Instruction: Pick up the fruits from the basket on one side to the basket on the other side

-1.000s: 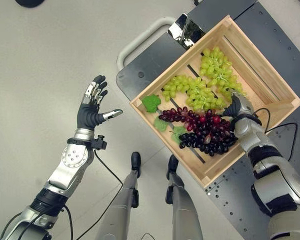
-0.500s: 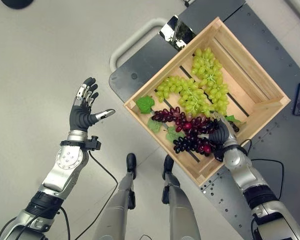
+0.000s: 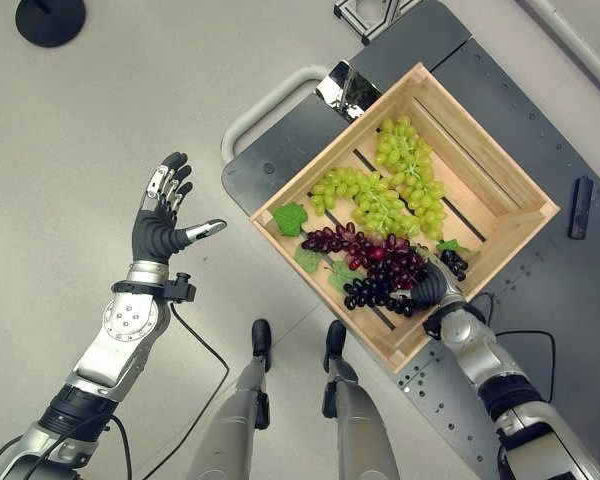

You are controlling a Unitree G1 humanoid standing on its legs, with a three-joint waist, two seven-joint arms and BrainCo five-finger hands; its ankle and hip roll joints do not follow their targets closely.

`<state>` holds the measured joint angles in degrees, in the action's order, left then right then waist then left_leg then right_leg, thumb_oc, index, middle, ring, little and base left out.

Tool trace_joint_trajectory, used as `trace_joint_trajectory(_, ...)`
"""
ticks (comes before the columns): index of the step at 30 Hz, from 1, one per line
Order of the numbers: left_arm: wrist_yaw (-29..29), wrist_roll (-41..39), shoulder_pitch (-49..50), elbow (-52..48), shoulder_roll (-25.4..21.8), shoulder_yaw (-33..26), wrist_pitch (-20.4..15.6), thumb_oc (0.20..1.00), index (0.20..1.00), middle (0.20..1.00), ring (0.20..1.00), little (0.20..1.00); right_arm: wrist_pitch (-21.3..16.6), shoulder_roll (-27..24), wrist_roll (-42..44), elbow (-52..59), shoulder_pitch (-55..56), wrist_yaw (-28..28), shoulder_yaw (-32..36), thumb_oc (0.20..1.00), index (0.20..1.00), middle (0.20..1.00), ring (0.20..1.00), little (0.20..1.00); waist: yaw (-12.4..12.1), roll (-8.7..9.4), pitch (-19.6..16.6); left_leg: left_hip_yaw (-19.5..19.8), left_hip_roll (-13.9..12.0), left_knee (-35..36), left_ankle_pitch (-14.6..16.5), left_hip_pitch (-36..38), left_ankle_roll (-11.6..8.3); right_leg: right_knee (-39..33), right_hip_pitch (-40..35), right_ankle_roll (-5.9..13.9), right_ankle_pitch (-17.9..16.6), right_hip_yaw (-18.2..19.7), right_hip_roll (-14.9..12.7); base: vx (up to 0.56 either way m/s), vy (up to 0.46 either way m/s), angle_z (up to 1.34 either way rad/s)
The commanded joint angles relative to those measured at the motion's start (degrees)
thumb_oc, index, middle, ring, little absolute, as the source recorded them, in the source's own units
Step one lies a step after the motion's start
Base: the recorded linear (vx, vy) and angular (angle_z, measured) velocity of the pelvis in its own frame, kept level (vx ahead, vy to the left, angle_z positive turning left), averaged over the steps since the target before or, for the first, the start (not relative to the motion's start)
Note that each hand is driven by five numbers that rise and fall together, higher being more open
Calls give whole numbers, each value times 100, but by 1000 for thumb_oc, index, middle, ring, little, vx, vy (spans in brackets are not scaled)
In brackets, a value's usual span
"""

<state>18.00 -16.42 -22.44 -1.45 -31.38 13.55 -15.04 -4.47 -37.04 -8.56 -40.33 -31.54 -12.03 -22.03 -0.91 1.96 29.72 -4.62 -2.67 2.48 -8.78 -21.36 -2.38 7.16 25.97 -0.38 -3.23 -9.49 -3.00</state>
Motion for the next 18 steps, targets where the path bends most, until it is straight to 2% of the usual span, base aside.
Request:
trace_joint_trajectory(1, 28, 126, 107, -532, 145, -49, -331, 1000, 1000, 1000, 1000, 1000, 309, -134, -144, -867, -570, -126, -512, 1000, 1000, 1000, 1000, 1000, -186, 6, -259, -35, -26, -181, 95, -135, -207, -347, 151, 831, -677, -95, -494, -34, -12, 2)
trace_joint_trajectory(9, 28, 63, 67, -787, 183, -100, -296, 1000, 1000, 1000, 1000, 1000, 524, -252, -351, -2398, -1787, -206, -1092, 1000, 1000, 1000, 1000, 1000, -326, -98, -63, 57, -16, -288, 73, -445, -212, -284, 390, 807, -692, -145, -519, -12, 1, 1)
trace_joint_trajectory(18, 56, 103, -77, -941, 189, -105, -236, 1000, 1000, 1000, 1000, 1000, 771, -224, -708, -3630, -2417, -79, -1504, 1000, 1000, 1000, 1000, 1000, -414, -262, 7, 127, 28, -374, 78, -698, -196, -222, 586, 797, -669, -187, -550, -1, 4, 1)
